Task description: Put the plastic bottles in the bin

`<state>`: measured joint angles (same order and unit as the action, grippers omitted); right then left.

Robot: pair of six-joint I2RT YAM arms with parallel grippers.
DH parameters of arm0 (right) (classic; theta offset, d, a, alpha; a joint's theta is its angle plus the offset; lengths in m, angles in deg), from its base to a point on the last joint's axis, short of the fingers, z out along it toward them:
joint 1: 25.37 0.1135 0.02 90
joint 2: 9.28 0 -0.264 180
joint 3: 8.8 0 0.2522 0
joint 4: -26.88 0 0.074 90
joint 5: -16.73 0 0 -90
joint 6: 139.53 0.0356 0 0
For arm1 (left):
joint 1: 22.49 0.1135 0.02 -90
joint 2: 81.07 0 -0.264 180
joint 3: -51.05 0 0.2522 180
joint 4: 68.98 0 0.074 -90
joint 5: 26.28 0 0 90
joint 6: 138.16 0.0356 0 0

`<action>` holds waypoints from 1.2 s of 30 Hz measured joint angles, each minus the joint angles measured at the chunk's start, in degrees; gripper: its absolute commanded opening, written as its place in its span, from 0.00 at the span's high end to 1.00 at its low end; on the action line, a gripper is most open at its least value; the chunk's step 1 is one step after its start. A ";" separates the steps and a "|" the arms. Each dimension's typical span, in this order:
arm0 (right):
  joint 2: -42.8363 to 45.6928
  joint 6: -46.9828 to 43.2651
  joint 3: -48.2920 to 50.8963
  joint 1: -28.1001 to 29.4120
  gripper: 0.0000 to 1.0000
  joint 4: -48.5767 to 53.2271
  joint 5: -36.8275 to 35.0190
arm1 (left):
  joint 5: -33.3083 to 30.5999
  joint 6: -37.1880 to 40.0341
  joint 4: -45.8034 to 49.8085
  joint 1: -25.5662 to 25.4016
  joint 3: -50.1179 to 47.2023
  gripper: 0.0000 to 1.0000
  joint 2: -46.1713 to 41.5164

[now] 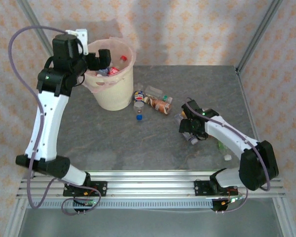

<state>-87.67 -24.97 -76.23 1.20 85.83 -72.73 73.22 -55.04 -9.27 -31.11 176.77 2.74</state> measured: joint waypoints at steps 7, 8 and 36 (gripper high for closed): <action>-3.85 -2.16 0.00 0.00 0.15 -1.86 1.09 | 6.47 -8.57 -6.67 0.00 -14.03 0.00 -8.59; -4.39 -2.34 0.00 0.00 0.16 -2.10 1.31 | 6.71 -9.44 -7.15 0.00 -15.43 0.00 -9.49; -16.13 -5.81 -0.04 4.90 0.44 -6.82 8.79 | 6.78 -17.29 -11.98 0.00 -27.69 0.00 -18.64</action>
<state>-103.80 -30.78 -76.28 6.09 79.01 -63.94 79.99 -72.33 -21.24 -31.11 149.08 -15.91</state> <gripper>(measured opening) 0.613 0.996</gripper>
